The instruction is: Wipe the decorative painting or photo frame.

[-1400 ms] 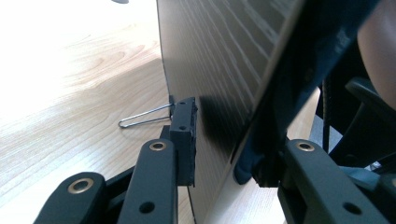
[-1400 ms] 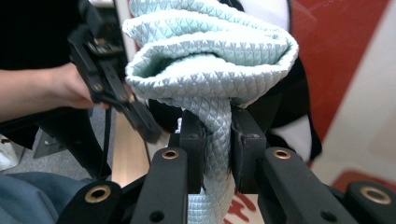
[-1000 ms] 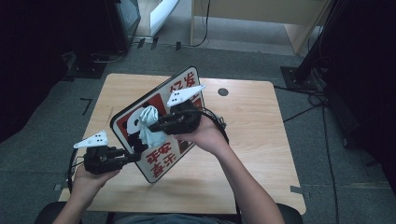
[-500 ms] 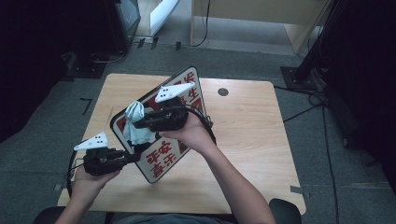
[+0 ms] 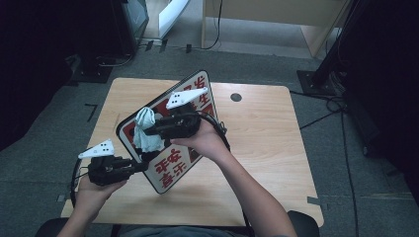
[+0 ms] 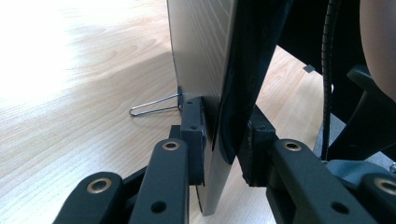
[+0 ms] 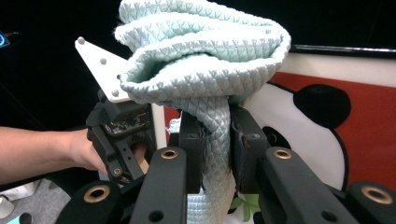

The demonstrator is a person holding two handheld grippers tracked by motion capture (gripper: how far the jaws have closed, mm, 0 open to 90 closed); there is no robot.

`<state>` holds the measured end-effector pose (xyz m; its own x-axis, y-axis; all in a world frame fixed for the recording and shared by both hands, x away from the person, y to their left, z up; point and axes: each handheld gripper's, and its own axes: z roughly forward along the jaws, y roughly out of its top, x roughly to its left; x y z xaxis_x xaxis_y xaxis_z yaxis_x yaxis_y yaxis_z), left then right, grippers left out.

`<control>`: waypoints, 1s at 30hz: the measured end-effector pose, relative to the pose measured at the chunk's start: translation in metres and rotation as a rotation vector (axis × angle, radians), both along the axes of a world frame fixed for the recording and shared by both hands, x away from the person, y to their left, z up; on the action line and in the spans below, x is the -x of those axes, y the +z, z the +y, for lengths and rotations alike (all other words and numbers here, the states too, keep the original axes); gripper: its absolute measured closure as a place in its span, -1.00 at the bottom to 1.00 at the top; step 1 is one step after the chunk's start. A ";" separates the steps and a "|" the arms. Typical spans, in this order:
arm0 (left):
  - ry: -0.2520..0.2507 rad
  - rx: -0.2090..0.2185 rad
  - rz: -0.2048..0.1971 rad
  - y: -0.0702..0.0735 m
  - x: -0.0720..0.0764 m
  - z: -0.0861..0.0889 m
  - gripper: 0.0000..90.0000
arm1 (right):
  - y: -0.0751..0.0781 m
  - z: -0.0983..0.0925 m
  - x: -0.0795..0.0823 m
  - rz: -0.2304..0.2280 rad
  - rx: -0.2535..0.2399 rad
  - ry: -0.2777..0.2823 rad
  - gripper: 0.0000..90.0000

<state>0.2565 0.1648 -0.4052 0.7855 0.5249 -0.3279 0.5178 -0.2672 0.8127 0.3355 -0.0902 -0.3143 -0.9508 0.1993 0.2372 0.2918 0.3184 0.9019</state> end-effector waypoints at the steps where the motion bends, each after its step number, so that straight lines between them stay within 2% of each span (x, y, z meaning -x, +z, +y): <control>1: 0.000 0.002 0.000 0.000 0.000 0.000 0.67 | -0.001 0.000 0.000 -0.003 0.002 0.001 0.71; 30: -0.029 0.011 0.007 -0.001 -0.001 -0.001 0.63 | -0.039 -0.018 0.004 -0.005 0.049 -0.018 0.71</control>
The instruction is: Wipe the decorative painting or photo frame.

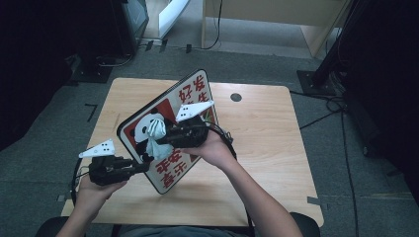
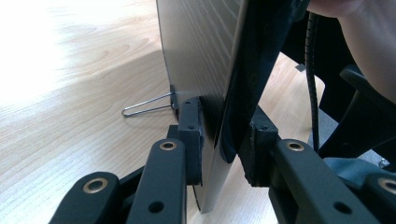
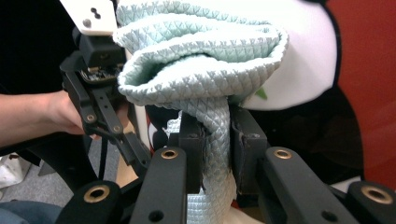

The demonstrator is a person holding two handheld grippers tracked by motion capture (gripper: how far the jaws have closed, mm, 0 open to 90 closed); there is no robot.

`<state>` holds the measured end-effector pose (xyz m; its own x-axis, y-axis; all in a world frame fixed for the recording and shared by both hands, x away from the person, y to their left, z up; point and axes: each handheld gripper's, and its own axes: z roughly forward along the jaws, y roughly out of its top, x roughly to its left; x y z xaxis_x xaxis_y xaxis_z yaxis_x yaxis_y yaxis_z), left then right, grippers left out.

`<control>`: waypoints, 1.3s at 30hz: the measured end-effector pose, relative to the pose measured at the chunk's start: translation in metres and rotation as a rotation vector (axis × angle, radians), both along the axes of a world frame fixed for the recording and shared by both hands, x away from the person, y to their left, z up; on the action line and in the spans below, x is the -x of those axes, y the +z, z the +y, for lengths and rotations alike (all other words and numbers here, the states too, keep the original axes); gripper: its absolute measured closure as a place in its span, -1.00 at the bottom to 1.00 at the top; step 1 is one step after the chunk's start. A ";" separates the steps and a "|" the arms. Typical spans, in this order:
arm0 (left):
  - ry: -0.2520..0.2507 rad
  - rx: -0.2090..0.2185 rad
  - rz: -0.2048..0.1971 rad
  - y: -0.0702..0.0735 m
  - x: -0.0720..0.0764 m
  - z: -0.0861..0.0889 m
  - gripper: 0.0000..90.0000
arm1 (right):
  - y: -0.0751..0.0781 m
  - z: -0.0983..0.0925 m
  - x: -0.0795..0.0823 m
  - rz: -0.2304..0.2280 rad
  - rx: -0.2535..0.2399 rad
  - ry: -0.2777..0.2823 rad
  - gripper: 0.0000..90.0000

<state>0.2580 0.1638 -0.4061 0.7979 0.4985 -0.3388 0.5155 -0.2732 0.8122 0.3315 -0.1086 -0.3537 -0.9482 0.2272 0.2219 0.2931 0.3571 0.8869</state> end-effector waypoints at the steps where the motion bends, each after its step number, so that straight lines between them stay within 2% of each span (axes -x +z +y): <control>1: -0.001 -0.004 -0.001 0.000 0.000 0.000 0.63 | -0.001 -0.001 0.000 0.002 0.004 -0.004 0.71; 19: -0.022 -0.013 -0.001 0.001 -0.003 0.000 0.62 | -0.028 -0.009 0.006 0.047 0.031 -0.030 0.70; 28: -0.033 -0.028 -0.004 0.003 -0.004 -0.001 0.62 | -0.048 -0.013 0.011 0.072 0.044 -0.043 0.70; 39: -0.041 -0.025 -0.001 0.002 -0.007 0.000 0.61 | -0.066 -0.017 0.015 0.081 0.059 -0.048 0.70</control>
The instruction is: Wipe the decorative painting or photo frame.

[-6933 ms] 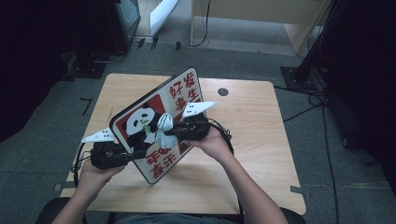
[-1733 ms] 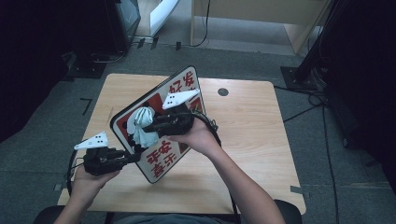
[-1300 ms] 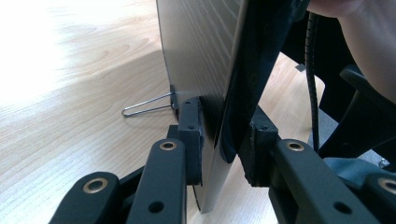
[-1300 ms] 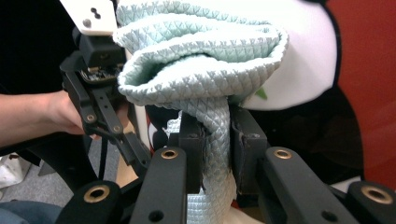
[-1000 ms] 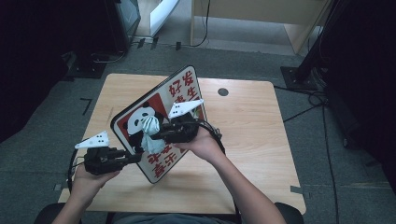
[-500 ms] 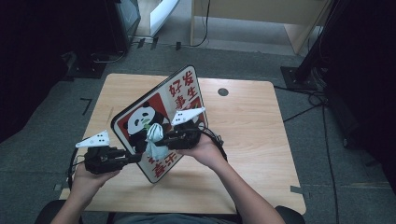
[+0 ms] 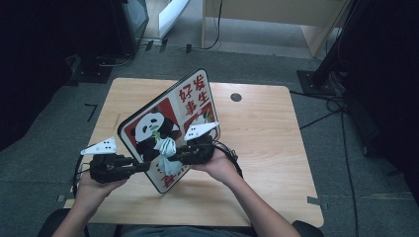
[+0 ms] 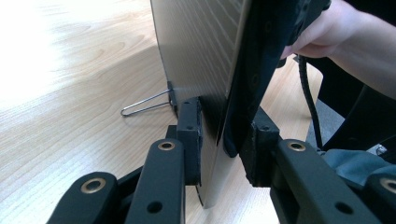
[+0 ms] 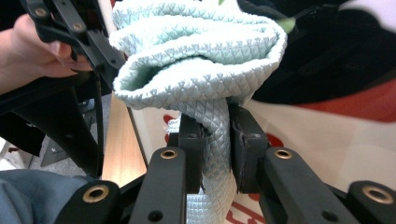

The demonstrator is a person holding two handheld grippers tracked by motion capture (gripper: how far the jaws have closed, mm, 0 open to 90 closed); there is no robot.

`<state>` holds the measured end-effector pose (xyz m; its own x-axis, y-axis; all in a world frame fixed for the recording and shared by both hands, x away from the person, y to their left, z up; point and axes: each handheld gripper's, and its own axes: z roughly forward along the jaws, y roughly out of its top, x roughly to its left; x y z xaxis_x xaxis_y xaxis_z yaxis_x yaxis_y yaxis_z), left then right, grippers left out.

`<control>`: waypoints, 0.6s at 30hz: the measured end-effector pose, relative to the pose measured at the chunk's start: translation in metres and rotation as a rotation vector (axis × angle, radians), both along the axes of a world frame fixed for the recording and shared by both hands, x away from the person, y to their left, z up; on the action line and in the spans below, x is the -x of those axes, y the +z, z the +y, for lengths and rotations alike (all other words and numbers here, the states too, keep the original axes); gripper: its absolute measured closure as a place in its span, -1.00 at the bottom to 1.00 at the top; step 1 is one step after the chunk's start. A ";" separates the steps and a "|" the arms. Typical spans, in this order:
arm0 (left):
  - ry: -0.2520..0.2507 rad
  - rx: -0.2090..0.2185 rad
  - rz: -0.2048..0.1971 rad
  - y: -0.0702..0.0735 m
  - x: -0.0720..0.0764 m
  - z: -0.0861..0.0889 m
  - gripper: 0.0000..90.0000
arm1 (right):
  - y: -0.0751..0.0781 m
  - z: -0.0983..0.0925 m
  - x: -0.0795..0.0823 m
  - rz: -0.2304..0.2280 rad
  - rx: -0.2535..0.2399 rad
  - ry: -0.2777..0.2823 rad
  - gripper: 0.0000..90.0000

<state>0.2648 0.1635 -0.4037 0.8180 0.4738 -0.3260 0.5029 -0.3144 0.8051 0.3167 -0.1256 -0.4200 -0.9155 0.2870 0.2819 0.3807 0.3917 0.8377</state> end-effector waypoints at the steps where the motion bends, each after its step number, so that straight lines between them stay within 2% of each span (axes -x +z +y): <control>1: 0.000 0.000 0.000 0.000 0.000 0.000 0.61 | -0.002 0.000 0.001 -0.003 -0.002 -0.003 0.70; 8: -0.005 -0.001 -0.001 0.000 -0.002 0.000 0.61 | -0.014 -0.003 0.004 0.013 0.020 -0.009 0.70; 13: -0.007 0.004 0.008 0.000 -0.003 0.000 0.60 | -0.024 -0.005 0.006 0.019 0.017 -0.010 0.69; 18: -0.010 0.008 0.012 0.000 -0.005 0.000 0.60 | -0.034 -0.005 0.008 0.020 0.044 0.002 0.69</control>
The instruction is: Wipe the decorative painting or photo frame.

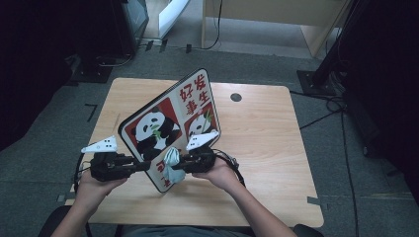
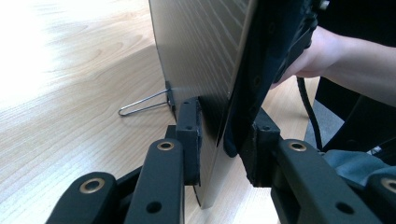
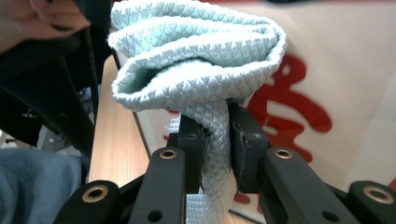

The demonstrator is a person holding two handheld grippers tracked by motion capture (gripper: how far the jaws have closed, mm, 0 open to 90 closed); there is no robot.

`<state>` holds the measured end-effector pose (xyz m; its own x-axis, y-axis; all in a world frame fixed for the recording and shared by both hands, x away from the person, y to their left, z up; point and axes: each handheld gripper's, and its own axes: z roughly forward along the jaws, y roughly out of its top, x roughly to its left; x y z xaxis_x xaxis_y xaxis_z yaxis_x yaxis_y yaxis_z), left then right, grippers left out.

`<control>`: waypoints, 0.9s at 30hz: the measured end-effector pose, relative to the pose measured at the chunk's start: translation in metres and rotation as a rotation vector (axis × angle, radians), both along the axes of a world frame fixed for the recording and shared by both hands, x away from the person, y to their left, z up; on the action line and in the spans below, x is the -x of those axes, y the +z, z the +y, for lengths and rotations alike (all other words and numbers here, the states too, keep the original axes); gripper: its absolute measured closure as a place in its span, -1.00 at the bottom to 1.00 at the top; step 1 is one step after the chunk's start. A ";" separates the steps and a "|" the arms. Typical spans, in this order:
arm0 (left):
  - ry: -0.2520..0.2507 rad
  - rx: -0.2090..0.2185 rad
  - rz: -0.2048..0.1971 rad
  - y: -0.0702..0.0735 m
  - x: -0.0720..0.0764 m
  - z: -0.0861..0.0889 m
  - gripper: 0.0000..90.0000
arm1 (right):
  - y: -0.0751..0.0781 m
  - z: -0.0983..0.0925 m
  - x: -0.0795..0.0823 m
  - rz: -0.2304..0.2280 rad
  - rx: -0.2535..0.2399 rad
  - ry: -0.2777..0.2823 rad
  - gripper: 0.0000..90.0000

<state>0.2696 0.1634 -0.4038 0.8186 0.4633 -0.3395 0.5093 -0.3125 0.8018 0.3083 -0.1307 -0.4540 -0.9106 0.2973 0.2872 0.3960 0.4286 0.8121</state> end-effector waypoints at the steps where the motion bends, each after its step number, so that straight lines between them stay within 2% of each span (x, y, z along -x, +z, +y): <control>1: 0.001 0.001 0.001 0.000 0.000 0.000 0.60 | -0.002 0.000 0.000 0.001 0.006 0.004 0.69; 7: 0.000 0.001 0.002 0.000 -0.002 0.000 0.60 | -0.011 -0.003 -0.001 -0.022 0.007 0.023 0.70; 9: 0.000 0.000 0.002 0.000 -0.002 0.000 0.60 | -0.012 -0.004 -0.002 -0.008 0.008 0.026 0.70; 15: 0.004 0.004 0.004 0.000 -0.002 0.000 0.60 | -0.019 -0.005 -0.001 -0.014 0.010 0.033 0.70; 21: 0.004 0.009 0.009 0.000 -0.002 0.000 0.60 | -0.027 -0.006 0.000 0.008 0.040 0.032 0.70; 27: 0.004 0.011 0.010 -0.001 -0.003 0.000 0.58 | -0.021 -0.004 0.000 0.039 0.073 0.027 0.72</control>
<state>0.2724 0.1635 -0.4046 0.8133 0.4627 -0.3529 0.5187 -0.3015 0.8001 0.3087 -0.1344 -0.4751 -0.9074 0.2936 0.3008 0.4137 0.4969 0.7628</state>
